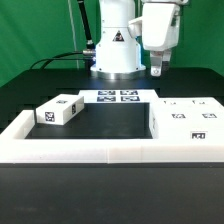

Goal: Assemble cabinet

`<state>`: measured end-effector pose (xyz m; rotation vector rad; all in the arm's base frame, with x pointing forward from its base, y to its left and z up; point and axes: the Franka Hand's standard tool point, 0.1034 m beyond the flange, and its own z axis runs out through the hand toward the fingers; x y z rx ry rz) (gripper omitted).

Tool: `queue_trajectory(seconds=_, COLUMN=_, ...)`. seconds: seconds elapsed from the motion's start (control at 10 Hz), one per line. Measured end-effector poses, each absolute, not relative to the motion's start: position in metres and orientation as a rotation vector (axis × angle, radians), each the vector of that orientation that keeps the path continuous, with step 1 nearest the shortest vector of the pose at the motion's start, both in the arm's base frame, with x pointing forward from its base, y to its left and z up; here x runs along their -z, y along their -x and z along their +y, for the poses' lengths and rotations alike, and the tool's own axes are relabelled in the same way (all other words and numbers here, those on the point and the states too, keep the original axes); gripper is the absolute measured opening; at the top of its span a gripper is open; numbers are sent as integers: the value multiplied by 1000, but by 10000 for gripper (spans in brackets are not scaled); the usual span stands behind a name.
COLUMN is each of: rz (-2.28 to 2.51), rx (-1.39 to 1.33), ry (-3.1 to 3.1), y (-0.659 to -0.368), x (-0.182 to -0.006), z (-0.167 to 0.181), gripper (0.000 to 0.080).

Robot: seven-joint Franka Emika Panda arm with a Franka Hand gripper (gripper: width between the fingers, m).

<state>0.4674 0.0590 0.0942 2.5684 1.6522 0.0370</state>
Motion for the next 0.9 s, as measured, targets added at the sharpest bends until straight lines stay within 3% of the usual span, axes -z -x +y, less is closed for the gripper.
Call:
queue_trajectory(seconds=0.4, rz=1621, rx=-63, ry=-2596, y=-458, x=-90, z=67, gripper=797)
queue_trajectory(seconds=0.9, rz=1009, rx=-213, ry=-2922, y=-464, x=-80, z=74, gripper=797)
